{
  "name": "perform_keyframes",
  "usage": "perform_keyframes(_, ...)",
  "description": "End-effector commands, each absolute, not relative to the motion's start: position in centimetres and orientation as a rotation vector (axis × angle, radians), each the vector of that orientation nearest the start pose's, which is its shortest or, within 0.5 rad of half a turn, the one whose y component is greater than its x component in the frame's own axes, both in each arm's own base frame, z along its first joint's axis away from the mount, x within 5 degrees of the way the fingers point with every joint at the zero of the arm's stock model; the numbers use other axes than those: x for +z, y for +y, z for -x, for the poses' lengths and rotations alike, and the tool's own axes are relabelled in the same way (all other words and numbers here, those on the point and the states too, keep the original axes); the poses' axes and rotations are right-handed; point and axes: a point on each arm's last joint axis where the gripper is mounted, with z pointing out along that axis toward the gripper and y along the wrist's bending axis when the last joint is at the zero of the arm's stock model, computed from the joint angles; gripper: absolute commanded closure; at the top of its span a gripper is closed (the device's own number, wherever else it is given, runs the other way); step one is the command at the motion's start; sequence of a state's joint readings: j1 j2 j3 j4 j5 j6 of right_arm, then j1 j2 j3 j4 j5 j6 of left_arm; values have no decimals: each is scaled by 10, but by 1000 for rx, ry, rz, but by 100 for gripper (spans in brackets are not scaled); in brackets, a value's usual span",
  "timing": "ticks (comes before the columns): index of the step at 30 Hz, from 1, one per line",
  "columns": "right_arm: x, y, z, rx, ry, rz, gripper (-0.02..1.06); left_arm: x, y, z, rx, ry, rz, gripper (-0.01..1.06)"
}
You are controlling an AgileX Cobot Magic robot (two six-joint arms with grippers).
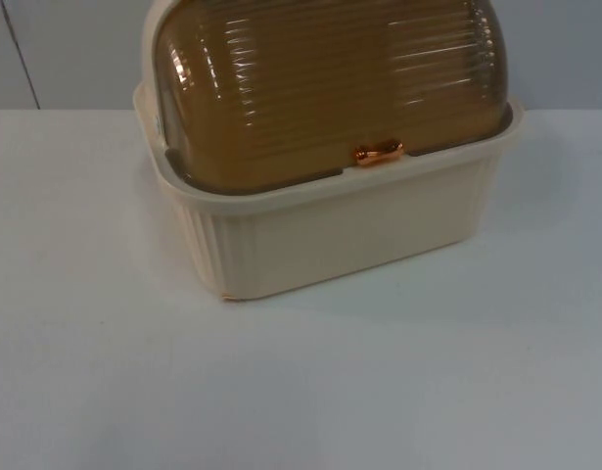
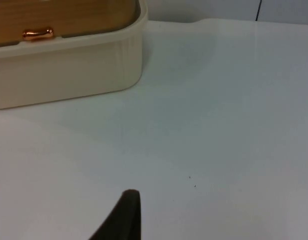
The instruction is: Open the box lid with the left hand, place the block into the box with the right hand, then close the box lid with the left hand.
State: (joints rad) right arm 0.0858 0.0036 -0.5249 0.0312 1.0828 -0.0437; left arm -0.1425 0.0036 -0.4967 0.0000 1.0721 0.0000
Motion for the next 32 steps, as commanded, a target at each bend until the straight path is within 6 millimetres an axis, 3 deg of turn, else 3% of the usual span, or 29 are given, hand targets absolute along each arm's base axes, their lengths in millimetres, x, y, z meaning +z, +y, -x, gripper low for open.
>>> perform_keyframes(1,281,2,8,58,2040,126,-1,274,1,5,-78,2060,-142,0)
perform_keyframes(22,281,2,8,60,2041,124,-1,274,1,5,-78,2060,-142,0)
perform_keyframes(32,281,2,8,60,2041,124,-1,274,0,5,27,2064,31,0)
